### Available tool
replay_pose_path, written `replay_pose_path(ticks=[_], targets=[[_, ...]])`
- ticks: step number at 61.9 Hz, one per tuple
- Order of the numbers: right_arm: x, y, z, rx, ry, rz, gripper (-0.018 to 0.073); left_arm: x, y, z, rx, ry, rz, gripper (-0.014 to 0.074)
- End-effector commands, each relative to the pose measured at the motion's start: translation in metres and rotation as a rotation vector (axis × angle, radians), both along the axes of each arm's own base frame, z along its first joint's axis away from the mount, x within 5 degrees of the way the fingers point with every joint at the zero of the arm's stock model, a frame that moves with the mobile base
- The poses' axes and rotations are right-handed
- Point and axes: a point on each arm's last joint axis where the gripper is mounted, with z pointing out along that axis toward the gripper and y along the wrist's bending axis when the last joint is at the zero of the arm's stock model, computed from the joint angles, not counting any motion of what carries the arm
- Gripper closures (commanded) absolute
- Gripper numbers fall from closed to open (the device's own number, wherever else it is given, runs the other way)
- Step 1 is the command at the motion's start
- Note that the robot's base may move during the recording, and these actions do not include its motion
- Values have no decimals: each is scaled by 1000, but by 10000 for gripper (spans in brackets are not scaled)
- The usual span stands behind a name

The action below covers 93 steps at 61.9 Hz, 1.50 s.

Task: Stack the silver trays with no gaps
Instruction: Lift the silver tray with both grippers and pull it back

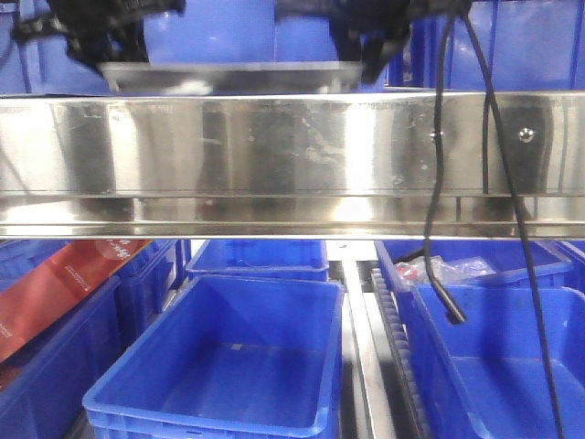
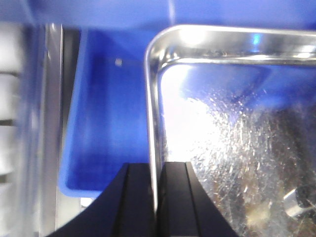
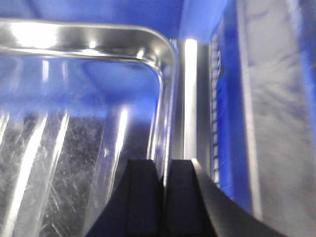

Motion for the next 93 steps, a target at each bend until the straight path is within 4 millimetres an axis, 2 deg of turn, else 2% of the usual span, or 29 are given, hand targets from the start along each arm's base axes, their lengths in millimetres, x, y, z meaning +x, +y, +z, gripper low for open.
replay_pose_path(ticks=[1,23,38,55,67,81,93], targets=[[-9,2,21,-23,-67,39,627,-12,-7,33,-23,-98,-21,613],[-46,3,74,-7,-187,66,627,-55,3,98,-36,-243,-1,613],[-75,-6,117,34,-302,69,627,-89,14,137,-58,-324,2,613],[-105,-5,143,-9,-393,53,627,-127,11,169,-48,-423,-22,613],[-126,9,157,-63,-487,101,627,-146,3,176,-9,-488,-30,613],[-129,9,157,-97,-486,84,628,-164,10,165,-35,-549,-20,613],[-129,13,158,-65,-500,110,628,-166,11,163,-43,-563,-13,613]])
